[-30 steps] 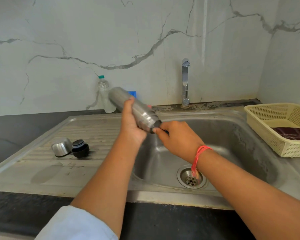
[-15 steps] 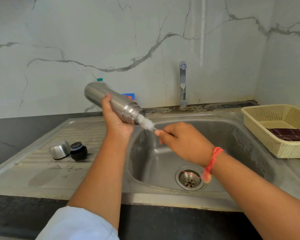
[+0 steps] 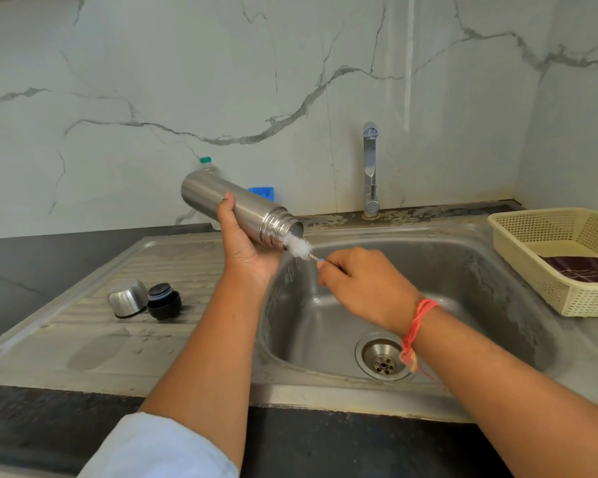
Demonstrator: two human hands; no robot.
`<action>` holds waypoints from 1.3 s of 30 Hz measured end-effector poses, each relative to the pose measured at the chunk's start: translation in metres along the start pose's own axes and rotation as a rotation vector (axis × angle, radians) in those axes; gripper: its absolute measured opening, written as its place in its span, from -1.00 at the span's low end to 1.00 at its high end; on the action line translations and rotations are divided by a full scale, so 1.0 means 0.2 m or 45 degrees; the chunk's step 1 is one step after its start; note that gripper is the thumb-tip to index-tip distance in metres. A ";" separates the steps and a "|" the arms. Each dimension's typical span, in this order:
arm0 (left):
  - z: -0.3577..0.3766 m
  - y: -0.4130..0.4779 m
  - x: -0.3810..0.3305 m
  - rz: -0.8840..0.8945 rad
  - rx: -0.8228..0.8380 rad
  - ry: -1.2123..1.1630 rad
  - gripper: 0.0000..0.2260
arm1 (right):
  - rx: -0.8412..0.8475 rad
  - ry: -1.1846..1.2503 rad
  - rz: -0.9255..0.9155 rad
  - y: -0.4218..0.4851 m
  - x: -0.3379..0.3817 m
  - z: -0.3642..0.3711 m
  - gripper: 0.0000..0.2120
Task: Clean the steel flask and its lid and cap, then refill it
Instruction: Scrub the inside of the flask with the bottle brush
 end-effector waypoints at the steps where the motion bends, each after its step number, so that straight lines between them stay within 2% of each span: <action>1: 0.00 0.00 0.01 -0.023 0.006 0.049 -0.52 | -0.038 -0.018 -0.006 0.01 0.01 0.01 -0.63; 5: 0.02 0.02 0.02 -0.040 0.002 0.181 -0.34 | -0.238 -0.217 -0.048 0.01 -0.03 0.03 -0.64; 7: 0.02 0.04 0.03 -0.028 -0.104 0.207 -0.26 | -0.304 -0.337 -0.067 0.01 -0.06 0.03 -0.69; 10: 0.00 0.04 0.04 -0.041 -0.243 0.249 -0.35 | -0.360 -0.524 -0.057 0.02 -0.07 0.01 -0.76; 13: -0.01 0.05 0.03 -0.145 -0.313 0.217 -0.42 | -0.401 -0.632 -0.082 0.03 -0.08 0.01 -0.80; 17: 0.01 0.04 0.01 -0.228 -0.266 0.089 -0.30 | -0.456 -0.718 -0.128 0.05 -0.10 0.03 -0.97; 20: 0.03 0.02 0.02 -0.212 -0.238 0.026 -0.34 | -0.480 -0.939 -0.055 0.06 -0.10 0.03 -0.81; 24: 0.04 -0.01 0.01 -0.181 -0.283 0.020 -0.39 | -0.581 -1.060 -0.006 0.06 -0.08 0.03 -0.82; 28: 0.05 -0.02 0.00 -0.146 -0.296 -0.032 -0.44 | -0.626 -0.993 0.005 0.07 -0.08 0.03 -0.81; 30: 0.05 -0.02 -0.01 -0.113 -0.245 -0.055 -0.42 | -0.645 -0.897 0.007 0.07 -0.09 0.02 -0.86; 32: 0.04 0.00 -0.02 -0.088 -0.163 -0.118 -0.46 | -0.630 -0.837 -0.024 0.06 -0.10 0.02 -0.83; 35: 0.03 0.01 -0.04 -0.068 -0.106 -0.189 -0.51 | -0.459 -0.707 -0.115 0.05 -0.08 0.02 -0.72; 39: 0.00 0.00 -0.10 0.036 -0.215 -0.153 -0.35 | -0.308 -0.562 -0.121 0.02 -0.04 -0.01 -0.68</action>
Point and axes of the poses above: each hand's wrist, its own y-axis towards the middle knuckle, its own z-axis out of the palm, x = y × z, the point moved 1 cm from there along y, towards the middle knuckle, and after that the axes turned 6 degrees about -y, right-handed, at the moved point
